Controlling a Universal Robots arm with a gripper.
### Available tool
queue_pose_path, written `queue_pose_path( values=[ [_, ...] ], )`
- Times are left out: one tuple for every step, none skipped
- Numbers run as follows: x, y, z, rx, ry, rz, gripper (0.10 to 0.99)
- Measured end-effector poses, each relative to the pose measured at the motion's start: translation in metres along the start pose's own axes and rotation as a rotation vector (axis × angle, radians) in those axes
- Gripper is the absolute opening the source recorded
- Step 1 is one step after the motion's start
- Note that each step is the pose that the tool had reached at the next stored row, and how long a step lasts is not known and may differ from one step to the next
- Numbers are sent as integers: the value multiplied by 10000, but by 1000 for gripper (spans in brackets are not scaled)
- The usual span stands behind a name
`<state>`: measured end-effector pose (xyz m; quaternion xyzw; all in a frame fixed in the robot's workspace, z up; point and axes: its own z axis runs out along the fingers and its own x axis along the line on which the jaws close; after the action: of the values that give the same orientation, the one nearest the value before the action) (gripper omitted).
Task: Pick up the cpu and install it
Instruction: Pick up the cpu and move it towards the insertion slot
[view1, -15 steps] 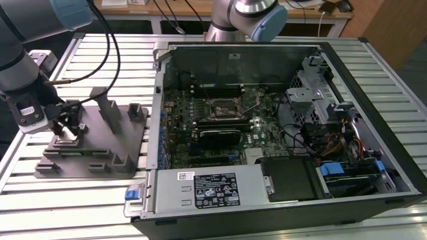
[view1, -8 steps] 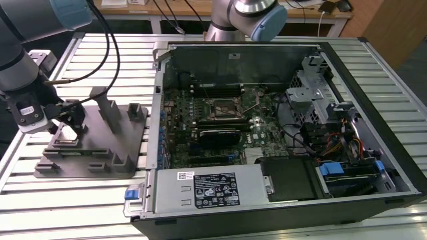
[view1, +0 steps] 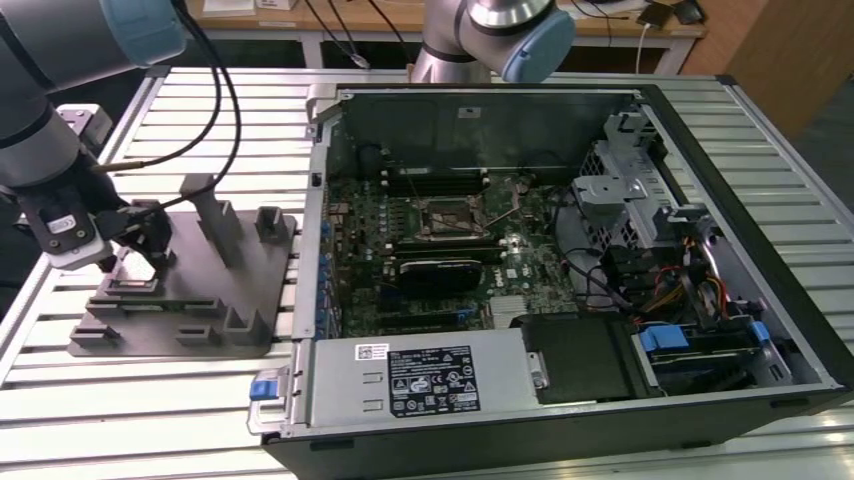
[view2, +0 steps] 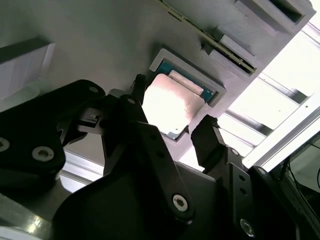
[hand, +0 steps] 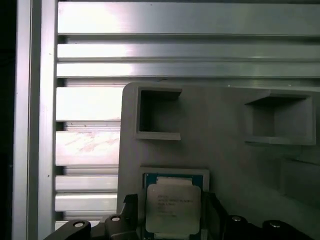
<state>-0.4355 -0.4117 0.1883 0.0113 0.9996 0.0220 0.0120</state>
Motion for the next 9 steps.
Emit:
queue_pose_path(
  values=[
    [0, -1, 11, 0, 3, -1, 647],
    [1, -1, 22, 0, 6, 0, 647],
    [1, -1, 32, 0, 11, 0, 647],
    [1, -1, 39, 0, 14, 1, 647],
    [1, -2, 46, 0, 17, 0, 647],
    [2, -3, 52, 1, 21, 0, 647],
    [2, -3, 55, 2, 23, 0, 647],
    [2, -3, 56, 2, 24, 0, 647],
    [2, -3, 56, 2, 23, 0, 647]
  ],
)
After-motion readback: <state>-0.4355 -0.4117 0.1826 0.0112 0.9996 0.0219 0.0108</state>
